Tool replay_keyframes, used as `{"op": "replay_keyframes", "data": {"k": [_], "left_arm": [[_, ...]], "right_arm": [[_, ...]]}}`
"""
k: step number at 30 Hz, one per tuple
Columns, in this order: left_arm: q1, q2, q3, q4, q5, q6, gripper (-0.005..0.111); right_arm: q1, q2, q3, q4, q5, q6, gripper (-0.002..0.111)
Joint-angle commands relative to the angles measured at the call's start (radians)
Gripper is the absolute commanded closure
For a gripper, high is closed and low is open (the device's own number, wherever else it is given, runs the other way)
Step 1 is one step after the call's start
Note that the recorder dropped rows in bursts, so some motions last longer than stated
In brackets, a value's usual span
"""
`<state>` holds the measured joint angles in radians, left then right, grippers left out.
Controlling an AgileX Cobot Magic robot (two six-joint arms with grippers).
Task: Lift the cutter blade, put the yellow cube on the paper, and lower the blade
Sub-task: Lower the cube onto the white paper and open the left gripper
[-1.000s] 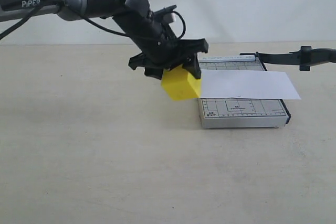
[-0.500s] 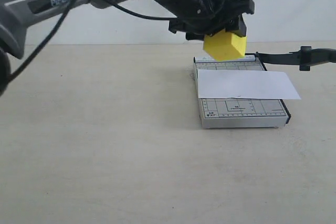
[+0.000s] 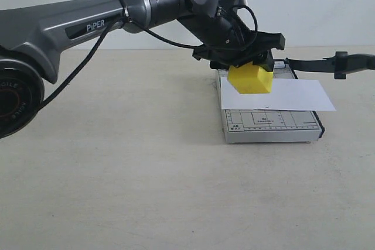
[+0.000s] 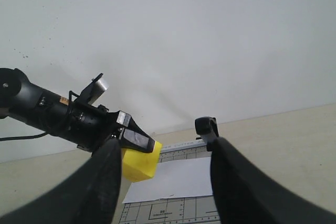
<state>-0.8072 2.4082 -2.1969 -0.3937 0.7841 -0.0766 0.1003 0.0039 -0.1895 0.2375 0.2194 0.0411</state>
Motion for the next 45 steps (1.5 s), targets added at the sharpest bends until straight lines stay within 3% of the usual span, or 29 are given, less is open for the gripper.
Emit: {"op": "replay_keyframes", "data": {"k": [1,32,35,42,45], "left_arm": [[-0.004,-0.011,-0.007,0.018,-0.033,0.003,0.102],[-0.004,0.07,-0.007,0.01,-0.082,0.003,0.101],[-0.004,0.07,-0.007,0.01,-0.088,0.02,0.087],[-0.004,0.07,-0.007,0.0,-0.15,0.022,0.036],[-0.004,0.07,-0.007,-0.049,-0.169,0.022,0.033]], "right_arm": [[0.002,-0.004,0.003,-0.009,-0.006,0.001,0.058],[0.002,-0.004,0.003,-0.009,-0.006,0.001,0.058],[0.002,-0.004,0.003,-0.009,-0.006,0.001,0.058],[0.002,-0.004,0.003,-0.009,-0.006,0.001,0.058],[0.002,-0.004,0.003,-0.009,-0.006,0.001,0.058]]}}
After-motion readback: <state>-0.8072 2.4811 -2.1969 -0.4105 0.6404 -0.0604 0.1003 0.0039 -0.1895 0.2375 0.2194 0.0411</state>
